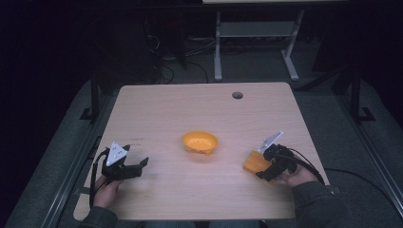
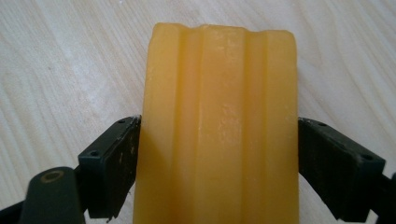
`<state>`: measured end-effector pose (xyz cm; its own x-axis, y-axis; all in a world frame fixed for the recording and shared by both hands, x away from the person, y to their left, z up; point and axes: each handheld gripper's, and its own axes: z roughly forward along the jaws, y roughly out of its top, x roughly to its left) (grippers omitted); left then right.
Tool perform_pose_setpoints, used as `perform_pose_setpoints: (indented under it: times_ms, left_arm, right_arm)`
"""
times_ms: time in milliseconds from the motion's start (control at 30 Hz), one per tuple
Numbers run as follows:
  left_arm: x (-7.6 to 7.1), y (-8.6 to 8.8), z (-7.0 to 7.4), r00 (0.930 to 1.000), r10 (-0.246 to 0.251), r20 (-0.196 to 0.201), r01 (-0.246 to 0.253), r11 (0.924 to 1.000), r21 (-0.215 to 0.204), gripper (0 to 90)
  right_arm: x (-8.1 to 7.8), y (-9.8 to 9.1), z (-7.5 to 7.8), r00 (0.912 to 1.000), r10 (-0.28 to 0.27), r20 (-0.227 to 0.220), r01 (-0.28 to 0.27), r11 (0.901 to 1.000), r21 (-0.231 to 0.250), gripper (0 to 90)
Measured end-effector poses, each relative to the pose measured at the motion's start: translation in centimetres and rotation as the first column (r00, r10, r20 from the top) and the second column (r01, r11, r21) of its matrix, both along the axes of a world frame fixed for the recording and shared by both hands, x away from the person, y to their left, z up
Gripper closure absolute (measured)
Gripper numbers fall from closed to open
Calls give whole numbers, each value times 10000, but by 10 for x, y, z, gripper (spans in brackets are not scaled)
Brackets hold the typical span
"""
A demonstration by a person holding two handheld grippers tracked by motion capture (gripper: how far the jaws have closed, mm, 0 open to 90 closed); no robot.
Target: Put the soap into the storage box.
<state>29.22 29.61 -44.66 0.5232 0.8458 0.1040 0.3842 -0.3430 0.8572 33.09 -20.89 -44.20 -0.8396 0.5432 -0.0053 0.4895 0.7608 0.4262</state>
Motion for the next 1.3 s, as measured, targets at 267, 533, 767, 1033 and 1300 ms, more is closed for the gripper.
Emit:
perform_pose_setpoints:
  times_ms: [267,533,767,1033,1300]
  left_arm:
    - [0,0,0,10000,-3,-4,3,10000,8,140]
    - [0,1,1,10000,1,8,-1,10000,-15,140]
    - [-1,1,1,10000,21,17,-21,10000,-20,140]
    - [-1,1,1,10000,-2,18,2,10000,-2,140]
    - [0,1,1,10000,34,29,-34,10000,-16,140]
  right_arm:
    - [3,6,-6,9998,62,-165,-67,9995,-304,162]
    - [1,7,-8,9998,-160,-141,158,9998,-134,165]
    - [1,5,-8,9997,-228,-80,228,9997,-51,196]
    - [1,5,-7,9997,-246,-52,246,9997,-35,198]
    - [1,4,-7,9999,-150,-47,150,9999,32,201]
